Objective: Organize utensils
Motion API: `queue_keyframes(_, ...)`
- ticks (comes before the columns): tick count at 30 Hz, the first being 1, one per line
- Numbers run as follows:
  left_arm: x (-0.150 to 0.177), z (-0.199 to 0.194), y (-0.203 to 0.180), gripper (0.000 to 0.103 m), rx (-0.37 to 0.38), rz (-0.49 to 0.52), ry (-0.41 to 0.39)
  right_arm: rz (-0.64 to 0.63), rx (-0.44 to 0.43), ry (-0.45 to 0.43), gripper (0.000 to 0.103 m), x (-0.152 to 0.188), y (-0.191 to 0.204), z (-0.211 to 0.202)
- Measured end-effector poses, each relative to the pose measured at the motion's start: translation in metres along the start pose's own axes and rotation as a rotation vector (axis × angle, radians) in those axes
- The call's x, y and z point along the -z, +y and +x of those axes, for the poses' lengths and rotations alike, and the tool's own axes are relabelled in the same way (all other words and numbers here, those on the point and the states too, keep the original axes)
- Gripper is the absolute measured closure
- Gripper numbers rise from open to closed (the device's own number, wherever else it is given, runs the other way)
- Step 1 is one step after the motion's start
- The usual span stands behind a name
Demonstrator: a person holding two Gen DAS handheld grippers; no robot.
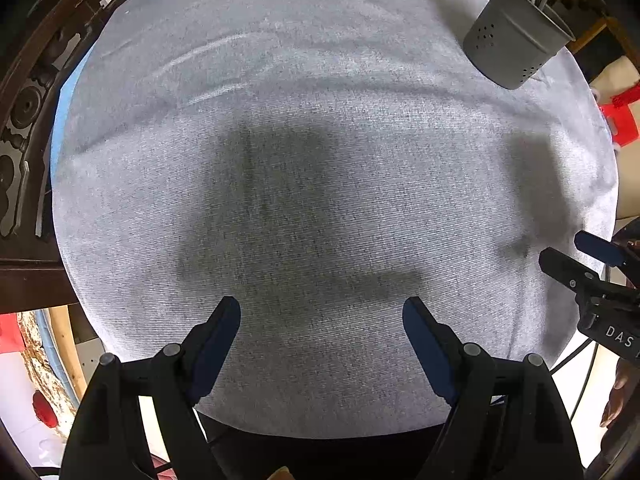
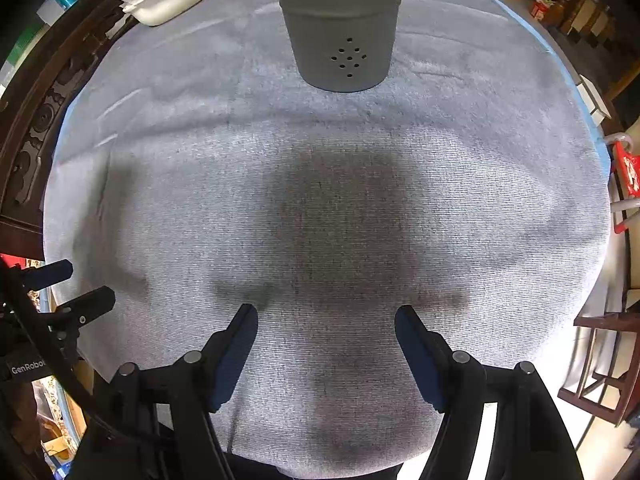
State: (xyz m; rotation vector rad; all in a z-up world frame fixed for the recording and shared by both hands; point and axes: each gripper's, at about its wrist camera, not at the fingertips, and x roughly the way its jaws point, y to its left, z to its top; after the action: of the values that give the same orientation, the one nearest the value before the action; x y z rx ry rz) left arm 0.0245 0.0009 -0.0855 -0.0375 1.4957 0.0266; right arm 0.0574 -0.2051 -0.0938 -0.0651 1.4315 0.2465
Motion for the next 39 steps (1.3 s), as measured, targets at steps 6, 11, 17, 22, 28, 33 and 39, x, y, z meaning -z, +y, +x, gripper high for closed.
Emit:
queue_keyframes(6, -0.005, 0.000, -0.001, 0.019, -0.001, -0.003, 0.004, 0.001, -0.011, 0.002, 0.029, -0.003, -0.007, 0.000)
queue_keyframes(11, -0.007, 0.005, -0.006, 0.019, -0.004, -0.007, 0.010, 0.000, -0.018, 0.003, 0.029, -0.005, -0.010, 0.003)
queue_keyframes(17, -0.013, 0.009, -0.005, 0.019, 0.004, -0.008, 0.011, 0.006, -0.022, 0.004, 0.029, -0.008, -0.011, 0.006)
queue_keyframes(22, -0.016, 0.011, -0.004, 0.019, 0.015, -0.005, 0.005, 0.008, -0.023, 0.004, 0.029, -0.007, -0.013, 0.006)
queue_keyframes(28, -0.013, 0.010, -0.003, 0.019, 0.018, -0.012, 0.002, 0.006, -0.022, 0.004, 0.029, -0.008, -0.014, 0.006)
queue_keyframes(33, -0.008, -0.001, -0.010, 0.019, 0.024, -0.011, -0.021, 0.000, -0.018, -0.005, 0.029, -0.008, -0.010, 0.002)
queue_keyframes(39, 0.000, -0.011, -0.015, 0.019, 0.034, -0.006, -0.041, 0.003, -0.017, -0.028, 0.029, -0.002, -0.001, -0.015)
